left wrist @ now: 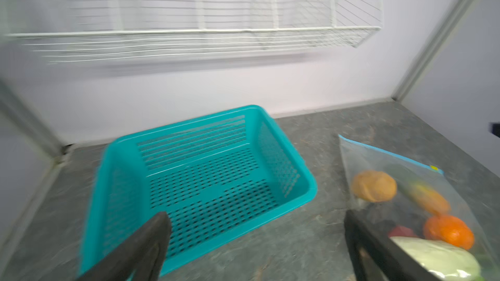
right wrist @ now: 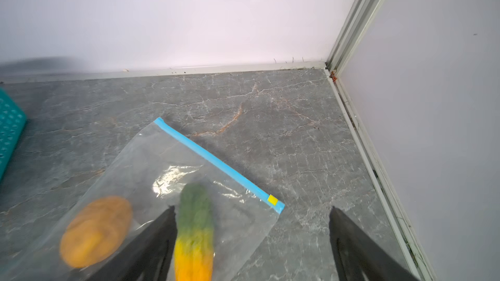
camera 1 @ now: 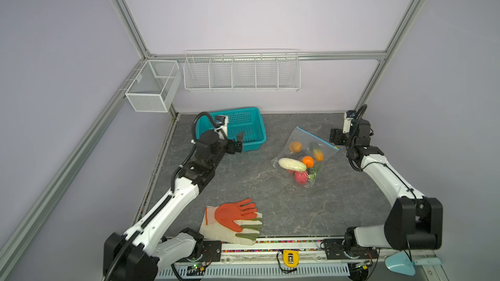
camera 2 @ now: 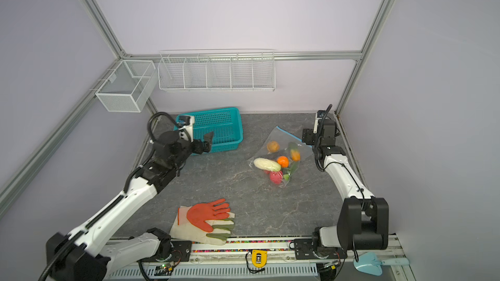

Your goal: Place the food in the zip-top bag and seal the zipper

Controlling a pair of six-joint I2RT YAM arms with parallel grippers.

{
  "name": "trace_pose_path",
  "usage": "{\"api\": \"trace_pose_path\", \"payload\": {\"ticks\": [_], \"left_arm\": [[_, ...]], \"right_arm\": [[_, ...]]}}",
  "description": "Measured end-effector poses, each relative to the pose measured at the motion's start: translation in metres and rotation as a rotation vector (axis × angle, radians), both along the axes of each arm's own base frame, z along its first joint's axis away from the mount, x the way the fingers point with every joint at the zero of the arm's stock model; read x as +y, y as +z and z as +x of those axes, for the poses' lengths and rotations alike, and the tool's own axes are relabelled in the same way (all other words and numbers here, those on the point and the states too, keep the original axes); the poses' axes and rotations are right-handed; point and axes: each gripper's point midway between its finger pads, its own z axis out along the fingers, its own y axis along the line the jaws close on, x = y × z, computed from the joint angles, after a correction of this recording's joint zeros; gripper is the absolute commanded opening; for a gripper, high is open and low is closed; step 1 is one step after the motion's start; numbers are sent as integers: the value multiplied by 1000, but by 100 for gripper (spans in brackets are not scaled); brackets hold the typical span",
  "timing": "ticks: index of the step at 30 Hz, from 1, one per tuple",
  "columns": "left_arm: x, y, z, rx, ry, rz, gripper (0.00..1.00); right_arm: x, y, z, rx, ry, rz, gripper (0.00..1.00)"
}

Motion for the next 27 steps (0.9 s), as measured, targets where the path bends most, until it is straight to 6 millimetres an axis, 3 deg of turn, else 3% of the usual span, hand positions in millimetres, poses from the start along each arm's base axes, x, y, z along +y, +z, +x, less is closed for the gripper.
{"api": "trace_pose_path", "payload": {"ticks": [2, 5, 8, 10, 12, 15, 17, 19, 22, 24, 27], "left_arm": [[63, -17, -13, 5, 196, -10, 100], [114, -67, -21, 80, 372, 31, 98], [133, -139, -26, 209, 436, 82, 94], [141, -180, -29, 295, 457, 107, 93], [146, -203, -23, 350, 474, 129, 91], [146, -214, -4, 335, 469, 138, 92], [146, -203, 8, 259, 470, 125, 92], [145, -190, 20, 175, 472, 101, 90], [142, -187, 35, 97, 463, 80, 89], [140, -203, 40, 113, 451, 89, 99], [140, -216, 42, 152, 443, 104, 100]], "right_arm": [[6, -24, -17, -7, 12, -34, 89], [20, -80, -32, 81, 41, -83, 89], [18, -113, -38, 133, 32, -134, 89], [11, -116, -36, 102, 10, -159, 89], [7, -114, -31, 60, -1, -154, 89], [-4, -124, -32, -15, -29, -144, 89], [-9, -145, -42, 16, -29, -139, 89], [-11, -151, -42, 31, -26, -129, 89], [-13, -141, -35, -13, -26, -111, 89], [-13, -135, -31, -37, -24, -104, 89], [-10, -130, -27, -53, -11, -94, 89]]}}
